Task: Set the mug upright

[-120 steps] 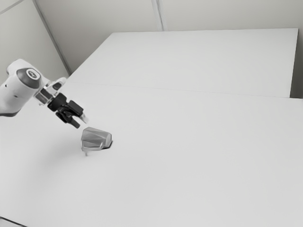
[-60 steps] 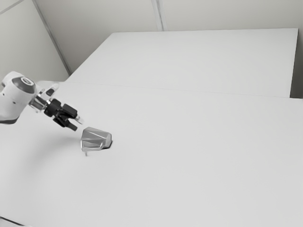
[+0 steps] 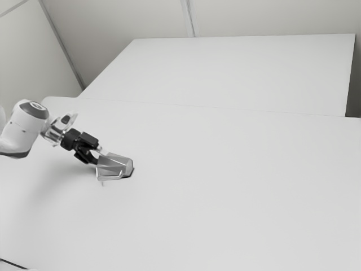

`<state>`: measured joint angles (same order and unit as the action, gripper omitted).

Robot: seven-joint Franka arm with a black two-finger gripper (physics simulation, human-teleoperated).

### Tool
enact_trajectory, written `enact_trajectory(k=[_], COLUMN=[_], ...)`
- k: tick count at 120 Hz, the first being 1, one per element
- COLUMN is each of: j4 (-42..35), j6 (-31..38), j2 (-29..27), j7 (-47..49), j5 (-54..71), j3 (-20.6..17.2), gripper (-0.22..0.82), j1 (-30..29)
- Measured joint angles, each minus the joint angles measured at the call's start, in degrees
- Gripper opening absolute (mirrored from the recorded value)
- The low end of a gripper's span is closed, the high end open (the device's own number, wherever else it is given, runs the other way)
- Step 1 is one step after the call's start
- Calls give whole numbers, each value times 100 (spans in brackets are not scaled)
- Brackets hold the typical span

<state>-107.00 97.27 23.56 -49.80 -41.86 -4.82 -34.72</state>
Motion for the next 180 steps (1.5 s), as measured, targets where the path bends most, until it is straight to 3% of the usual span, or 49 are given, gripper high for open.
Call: enact_trajectory(k=[31, 52, 69, 103, 120, 148, 180], j4=[1, 2, 18, 8, -144, -679, -1403], j6=[-359, -489, -546, -571, -397, 731, 2206], j2=[17, 13, 0, -112, -745, -1828, -2177], j7=[67, 89, 88, 91, 116, 149, 190], j5=[-259, -334, -352, -344, -25, 1536, 3013], j3=[-113, -128, -133, -195, -344, -1205, -1876], gripper=[30, 3, -9, -16, -17, -18, -18], j1=[-12, -18, -16, -16, 159, 400, 458])
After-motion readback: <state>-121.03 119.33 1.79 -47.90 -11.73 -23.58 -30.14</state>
